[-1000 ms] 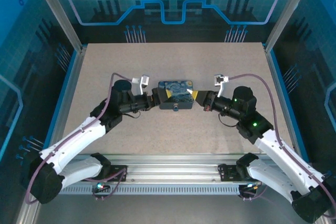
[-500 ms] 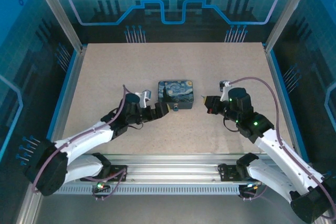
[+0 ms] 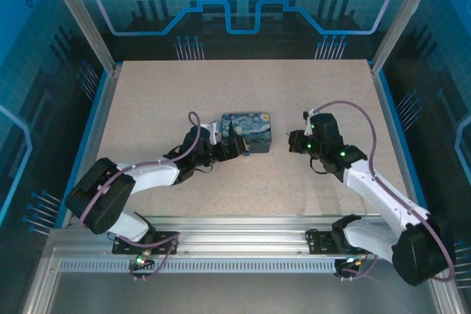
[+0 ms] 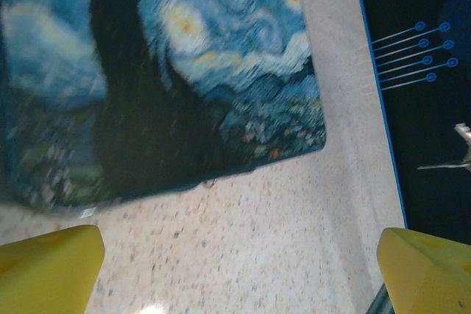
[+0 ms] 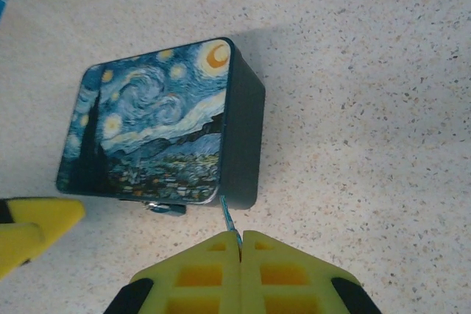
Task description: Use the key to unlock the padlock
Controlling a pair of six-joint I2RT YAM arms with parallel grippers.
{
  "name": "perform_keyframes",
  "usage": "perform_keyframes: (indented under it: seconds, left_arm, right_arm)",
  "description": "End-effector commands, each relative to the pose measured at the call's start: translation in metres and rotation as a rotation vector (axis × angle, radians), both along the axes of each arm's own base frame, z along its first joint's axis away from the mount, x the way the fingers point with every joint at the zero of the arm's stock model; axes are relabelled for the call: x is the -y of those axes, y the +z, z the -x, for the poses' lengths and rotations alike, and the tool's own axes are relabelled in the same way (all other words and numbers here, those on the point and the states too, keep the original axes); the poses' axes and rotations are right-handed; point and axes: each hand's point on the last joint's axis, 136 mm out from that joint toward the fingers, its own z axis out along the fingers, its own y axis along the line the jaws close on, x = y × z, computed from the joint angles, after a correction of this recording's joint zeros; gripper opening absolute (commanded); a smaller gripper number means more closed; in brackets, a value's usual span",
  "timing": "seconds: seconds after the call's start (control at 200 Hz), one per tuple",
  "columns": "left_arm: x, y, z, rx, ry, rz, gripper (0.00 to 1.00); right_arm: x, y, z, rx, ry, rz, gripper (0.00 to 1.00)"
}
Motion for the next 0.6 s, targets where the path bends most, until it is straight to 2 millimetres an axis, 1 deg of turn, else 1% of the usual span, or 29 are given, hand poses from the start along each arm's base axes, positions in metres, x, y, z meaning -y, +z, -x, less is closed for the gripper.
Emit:
perform_keyframes:
  seconds: [0.0,0.105,0.2,0.24,0.27,0.275,0.29,0.47,0.595]
  left_arm:
    - [0.005,0.024,-0.024,0.136,0.006,-0.026,0.97]
    - [0.004,0.021,-0.031,0.150,0.011,-0.037,0.97]
    - [0.004,0.019,-0.029,0.149,-0.005,-0.040,0.97]
    - [0.005,0.017,-0.025,0.145,-0.018,-0.038,0.97]
    - [0.005,0.015,-0.022,0.141,-0.025,-0.034,0.97]
    - [0.006,0.015,-0.022,0.141,-0.026,-0.033,0.97]
    - [0.006,0.014,-0.020,0.141,-0.030,-0.031,0.97]
    - [0.011,0.001,0.000,0.146,-0.076,-0.017,0.98]
    - [0.017,-0.008,0.008,0.189,-0.099,-0.036,0.98]
  right_arm:
    - [-0.001,0.008,-0.023,0.048,-0.007,0.017,0.00]
    - [-0.006,-0.003,-0.035,0.018,-0.002,0.031,0.00]
    - [-0.008,-0.009,-0.046,0.000,-0.005,0.059,0.00]
    - [-0.008,-0.012,-0.050,-0.011,-0.012,0.073,0.00]
    - [-0.006,-0.018,-0.050,-0.027,-0.019,0.088,0.00]
    - [-0.007,-0.014,-0.053,-0.018,-0.019,0.085,0.00]
    - [-0.008,-0.010,-0.057,-0.011,-0.023,0.088,0.00]
    - [-0.008,-0.019,-0.077,-0.042,-0.035,0.158,0.00]
    - [-0.010,-0.018,-0.092,-0.046,-0.041,0.196,0.00]
